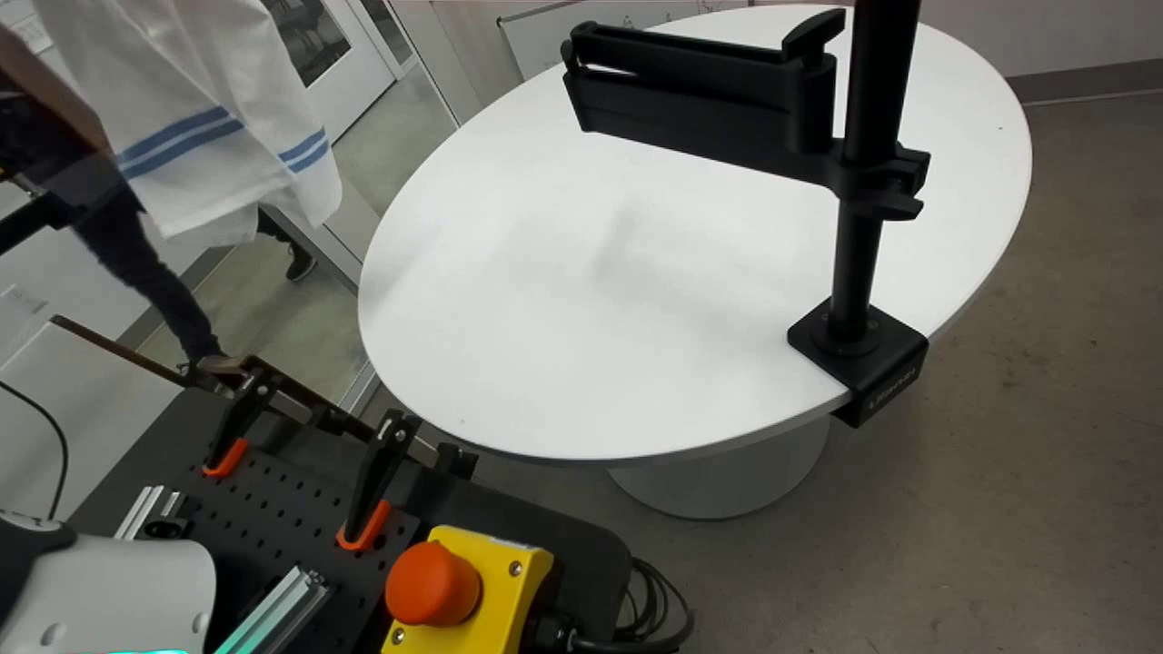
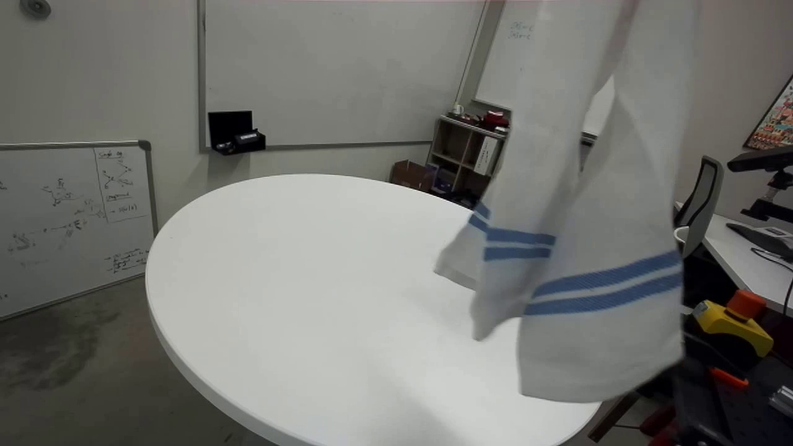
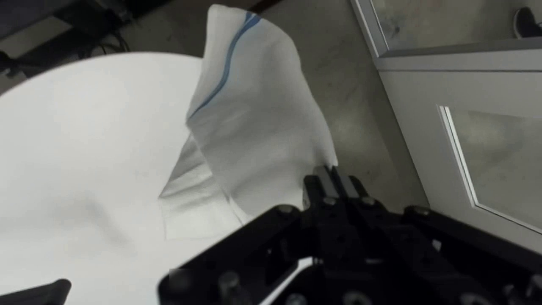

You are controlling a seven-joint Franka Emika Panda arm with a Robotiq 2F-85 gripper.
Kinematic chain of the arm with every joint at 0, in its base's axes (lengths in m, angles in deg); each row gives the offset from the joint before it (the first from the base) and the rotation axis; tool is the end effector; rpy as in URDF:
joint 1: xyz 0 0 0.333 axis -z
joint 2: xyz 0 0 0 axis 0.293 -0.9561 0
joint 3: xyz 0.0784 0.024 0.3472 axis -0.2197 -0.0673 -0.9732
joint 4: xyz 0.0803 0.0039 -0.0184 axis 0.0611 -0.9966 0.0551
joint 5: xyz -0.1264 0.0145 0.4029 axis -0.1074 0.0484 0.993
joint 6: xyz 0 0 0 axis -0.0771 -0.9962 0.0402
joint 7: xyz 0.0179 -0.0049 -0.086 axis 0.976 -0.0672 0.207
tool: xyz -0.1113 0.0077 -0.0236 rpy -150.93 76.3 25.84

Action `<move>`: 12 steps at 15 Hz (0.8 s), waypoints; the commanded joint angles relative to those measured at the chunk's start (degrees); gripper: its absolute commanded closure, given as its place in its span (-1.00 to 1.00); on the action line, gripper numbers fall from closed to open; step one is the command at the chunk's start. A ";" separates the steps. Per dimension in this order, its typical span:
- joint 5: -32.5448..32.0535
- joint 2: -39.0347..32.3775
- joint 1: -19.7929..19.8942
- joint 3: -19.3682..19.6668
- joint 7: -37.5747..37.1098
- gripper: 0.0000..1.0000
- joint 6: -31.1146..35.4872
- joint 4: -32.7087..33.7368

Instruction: Put the towel on the table

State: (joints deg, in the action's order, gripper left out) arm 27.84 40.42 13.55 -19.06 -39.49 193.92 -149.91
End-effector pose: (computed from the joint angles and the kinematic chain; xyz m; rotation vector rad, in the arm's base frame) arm 0.4236 0.0967 0.5665 -2.7508 0.6841 0.0054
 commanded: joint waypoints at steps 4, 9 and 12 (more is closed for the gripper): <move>2.97 0.83 1.14 -1.09 -3.95 0.99 -11.41 -2.49; 1.42 -0.06 2.01 -1.90 -5.17 0.99 -15.91 -5.10; -0.59 -1.32 3.26 -2.22 -6.27 0.99 -15.62 -6.48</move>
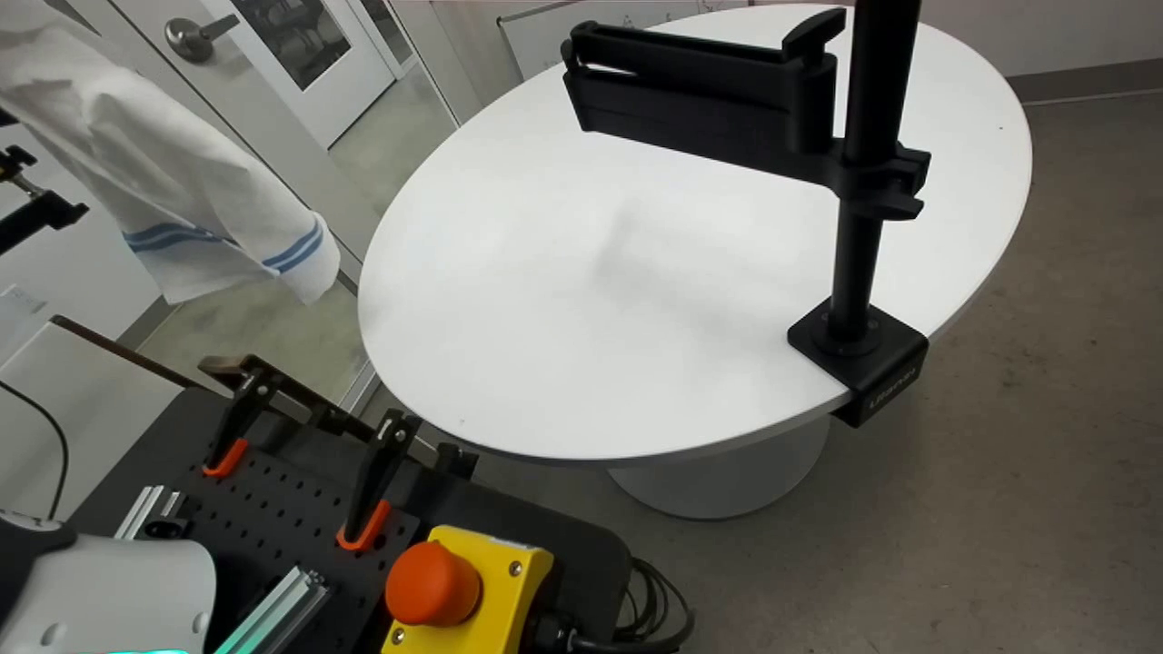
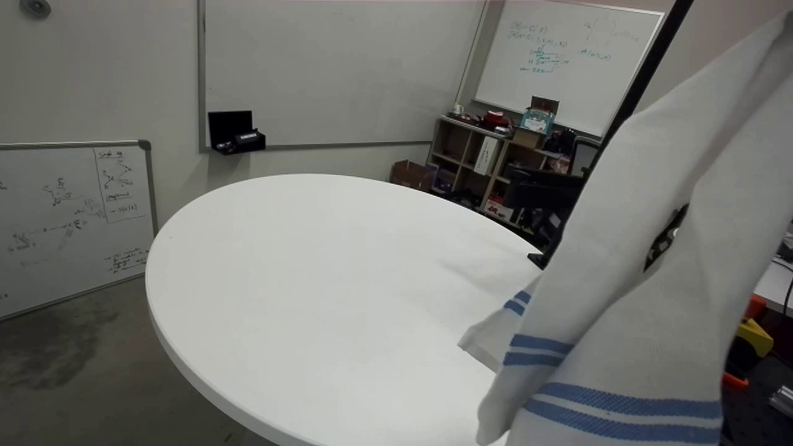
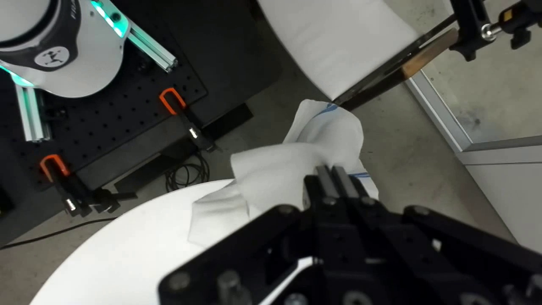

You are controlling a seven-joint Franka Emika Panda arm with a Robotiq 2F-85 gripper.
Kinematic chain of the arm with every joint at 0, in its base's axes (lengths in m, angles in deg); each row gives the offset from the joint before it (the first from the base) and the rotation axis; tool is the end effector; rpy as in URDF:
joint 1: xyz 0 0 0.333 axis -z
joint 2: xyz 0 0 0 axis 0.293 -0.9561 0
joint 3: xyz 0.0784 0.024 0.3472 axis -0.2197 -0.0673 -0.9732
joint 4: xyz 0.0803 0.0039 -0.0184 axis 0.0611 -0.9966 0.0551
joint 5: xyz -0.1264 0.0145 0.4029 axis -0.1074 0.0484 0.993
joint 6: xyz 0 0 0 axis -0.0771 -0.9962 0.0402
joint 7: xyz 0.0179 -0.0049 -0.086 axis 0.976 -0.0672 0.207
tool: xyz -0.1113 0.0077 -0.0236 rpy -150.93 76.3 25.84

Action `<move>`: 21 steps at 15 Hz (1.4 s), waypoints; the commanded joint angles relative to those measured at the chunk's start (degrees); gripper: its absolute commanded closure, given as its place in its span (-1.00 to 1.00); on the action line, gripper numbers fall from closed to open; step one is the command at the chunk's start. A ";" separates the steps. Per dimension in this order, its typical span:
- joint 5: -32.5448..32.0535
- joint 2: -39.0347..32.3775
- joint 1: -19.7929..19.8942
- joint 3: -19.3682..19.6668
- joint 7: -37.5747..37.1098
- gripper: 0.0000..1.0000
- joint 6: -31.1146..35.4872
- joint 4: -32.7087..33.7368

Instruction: Put the towel on the table

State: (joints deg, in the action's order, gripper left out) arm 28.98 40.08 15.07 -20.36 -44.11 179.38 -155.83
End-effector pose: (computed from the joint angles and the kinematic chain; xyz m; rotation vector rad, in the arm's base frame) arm 0.3784 0.0981 0.4938 -2.7894 0.8077 0.5242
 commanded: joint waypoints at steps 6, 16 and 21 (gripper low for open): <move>-9.91 -8.23 4.48 -0.80 -2.37 0.99 3.60 -1.27; -21.98 -23.21 5.27 2.12 -9.72 0.99 9.75 2.79; -26.05 -28.39 4.94 4.10 -13.38 0.99 12.49 7.82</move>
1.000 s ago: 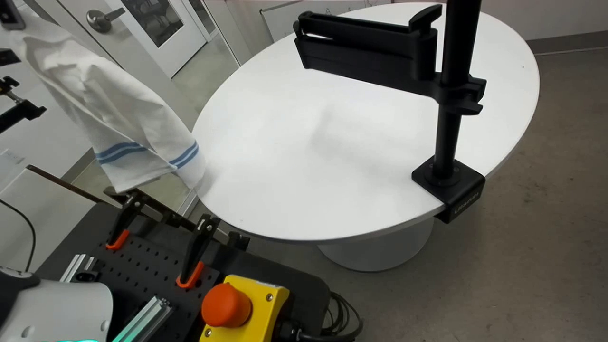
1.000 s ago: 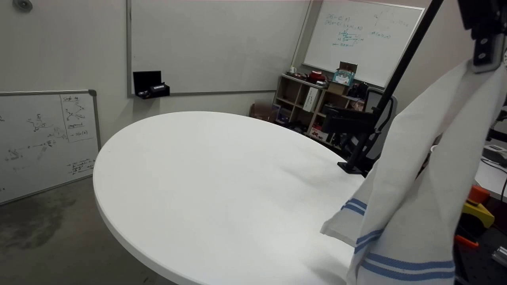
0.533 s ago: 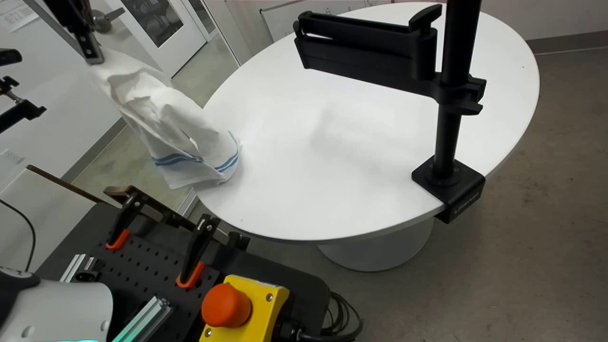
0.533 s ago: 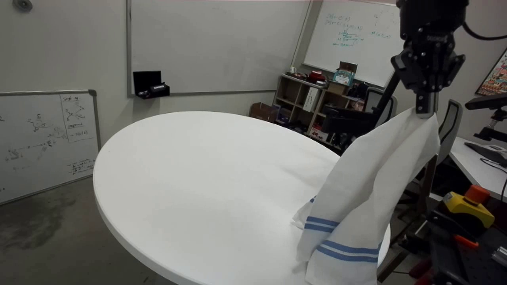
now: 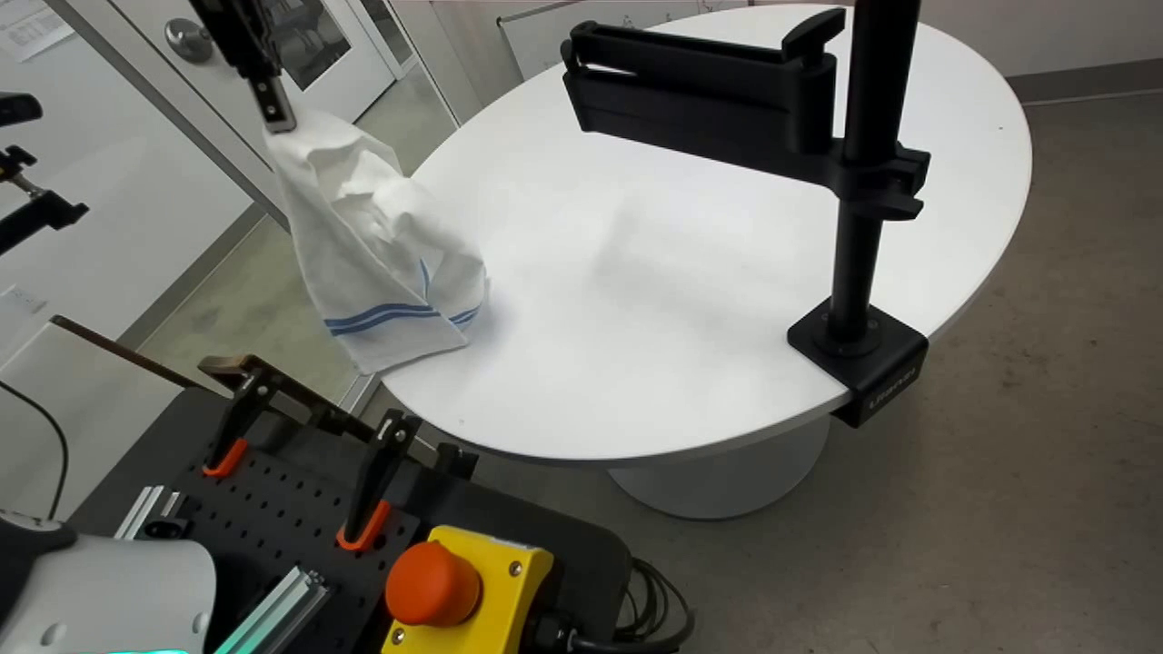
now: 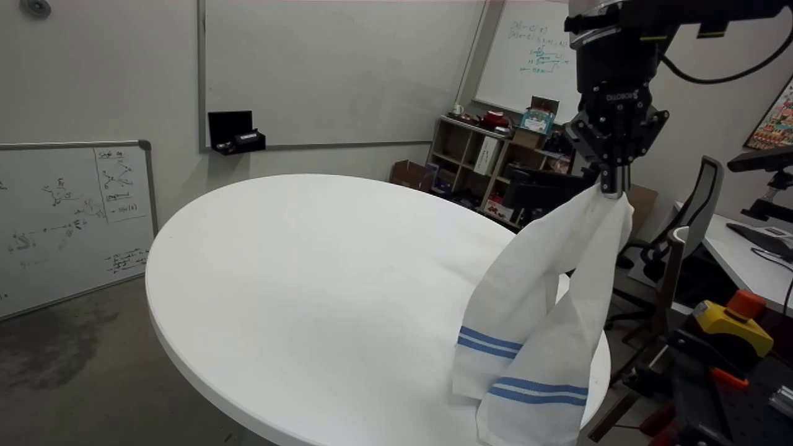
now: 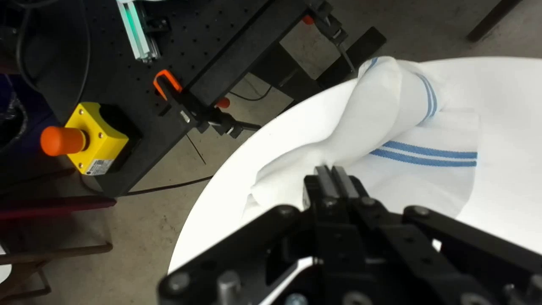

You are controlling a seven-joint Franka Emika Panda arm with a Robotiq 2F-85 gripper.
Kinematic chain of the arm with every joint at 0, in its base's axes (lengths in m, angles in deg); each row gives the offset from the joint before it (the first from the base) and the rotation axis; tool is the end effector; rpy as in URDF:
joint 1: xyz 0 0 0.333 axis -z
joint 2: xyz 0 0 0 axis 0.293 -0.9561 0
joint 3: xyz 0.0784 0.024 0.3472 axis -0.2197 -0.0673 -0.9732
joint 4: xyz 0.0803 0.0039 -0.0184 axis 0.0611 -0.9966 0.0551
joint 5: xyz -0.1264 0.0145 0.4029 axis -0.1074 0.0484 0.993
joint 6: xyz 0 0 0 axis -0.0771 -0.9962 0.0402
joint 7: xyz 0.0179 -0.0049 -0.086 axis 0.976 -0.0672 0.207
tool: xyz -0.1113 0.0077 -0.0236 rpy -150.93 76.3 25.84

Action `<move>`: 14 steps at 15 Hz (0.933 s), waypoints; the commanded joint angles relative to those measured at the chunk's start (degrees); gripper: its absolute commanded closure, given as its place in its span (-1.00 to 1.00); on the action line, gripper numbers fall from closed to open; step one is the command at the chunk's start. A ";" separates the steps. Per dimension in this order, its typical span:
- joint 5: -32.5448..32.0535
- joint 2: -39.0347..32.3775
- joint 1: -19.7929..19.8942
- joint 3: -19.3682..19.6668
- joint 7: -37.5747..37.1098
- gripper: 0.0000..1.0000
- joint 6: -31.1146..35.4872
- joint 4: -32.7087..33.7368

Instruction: Put the towel on the table

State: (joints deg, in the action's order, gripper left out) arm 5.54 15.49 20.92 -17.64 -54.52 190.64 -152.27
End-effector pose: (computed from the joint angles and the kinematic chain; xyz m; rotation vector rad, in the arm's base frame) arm 0.4667 -0.0047 0.3415 2.6699 -1.0889 -0.5661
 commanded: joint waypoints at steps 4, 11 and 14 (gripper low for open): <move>-4.92 -7.80 -1.46 2.79 -6.14 0.99 3.34 8.07; -5.94 -14.16 -3.03 4.85 -12.16 0.99 5.32 11.85; -6.22 -16.92 -3.72 5.84 -15.54 0.99 7.17 14.13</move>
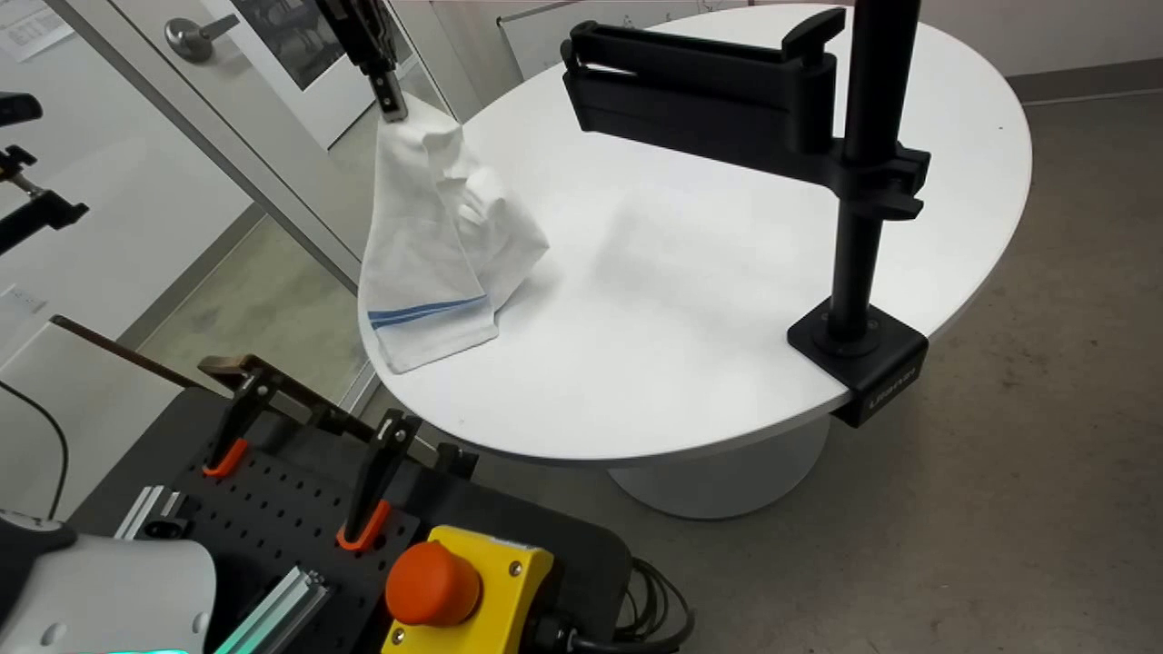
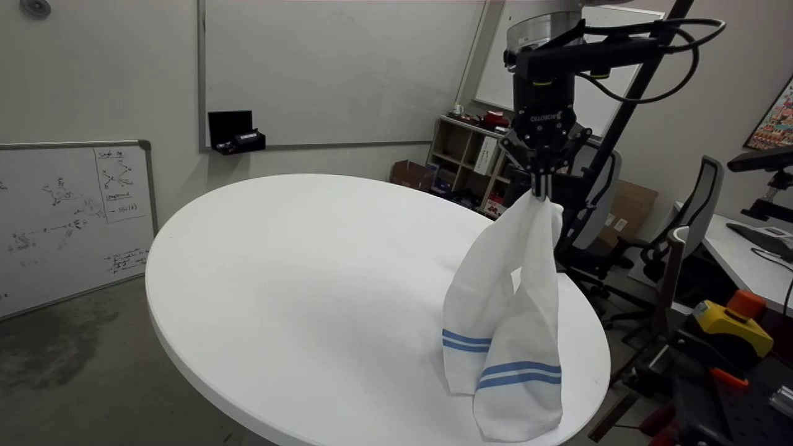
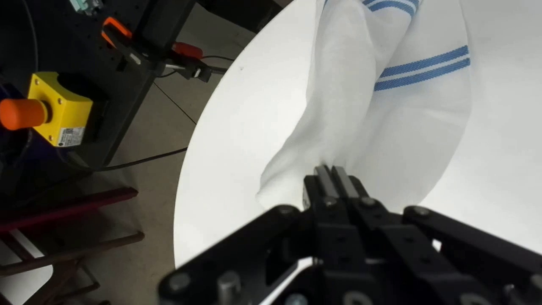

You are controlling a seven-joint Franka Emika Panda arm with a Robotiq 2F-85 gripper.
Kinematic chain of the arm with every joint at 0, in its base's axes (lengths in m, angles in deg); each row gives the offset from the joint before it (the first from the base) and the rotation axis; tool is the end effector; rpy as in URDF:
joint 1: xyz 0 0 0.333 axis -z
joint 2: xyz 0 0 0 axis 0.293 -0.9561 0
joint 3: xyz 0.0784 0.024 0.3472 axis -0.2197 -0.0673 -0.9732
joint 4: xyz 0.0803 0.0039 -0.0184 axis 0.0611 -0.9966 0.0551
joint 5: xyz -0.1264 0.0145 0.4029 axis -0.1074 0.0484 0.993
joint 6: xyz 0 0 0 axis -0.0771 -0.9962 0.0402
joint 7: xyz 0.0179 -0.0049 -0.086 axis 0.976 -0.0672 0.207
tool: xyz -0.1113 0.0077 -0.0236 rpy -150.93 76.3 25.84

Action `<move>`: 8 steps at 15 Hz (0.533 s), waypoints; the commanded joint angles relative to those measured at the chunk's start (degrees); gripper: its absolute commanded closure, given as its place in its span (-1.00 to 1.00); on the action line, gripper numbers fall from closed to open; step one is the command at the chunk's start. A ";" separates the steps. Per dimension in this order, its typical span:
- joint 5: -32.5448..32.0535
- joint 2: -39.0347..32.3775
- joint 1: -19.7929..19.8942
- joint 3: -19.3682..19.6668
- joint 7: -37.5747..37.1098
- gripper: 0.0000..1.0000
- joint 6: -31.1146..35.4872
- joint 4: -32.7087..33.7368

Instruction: Put the towel on the table

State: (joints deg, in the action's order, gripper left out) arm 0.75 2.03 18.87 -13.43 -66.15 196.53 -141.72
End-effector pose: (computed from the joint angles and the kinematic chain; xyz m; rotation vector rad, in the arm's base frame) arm 0.5442 -0.0309 0.2996 2.5159 -1.3184 -0.4178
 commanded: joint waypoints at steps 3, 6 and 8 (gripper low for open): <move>-2.23 -6.15 -2.36 2.93 -6.97 0.99 3.03 6.27; -4.35 -8.82 -3.02 4.43 -9.97 0.99 4.69 9.26; -5.85 -10.52 -3.48 5.29 -11.74 0.99 5.34 11.08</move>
State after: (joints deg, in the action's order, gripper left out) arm -2.47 -5.13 17.09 -9.98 -74.39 201.15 -134.68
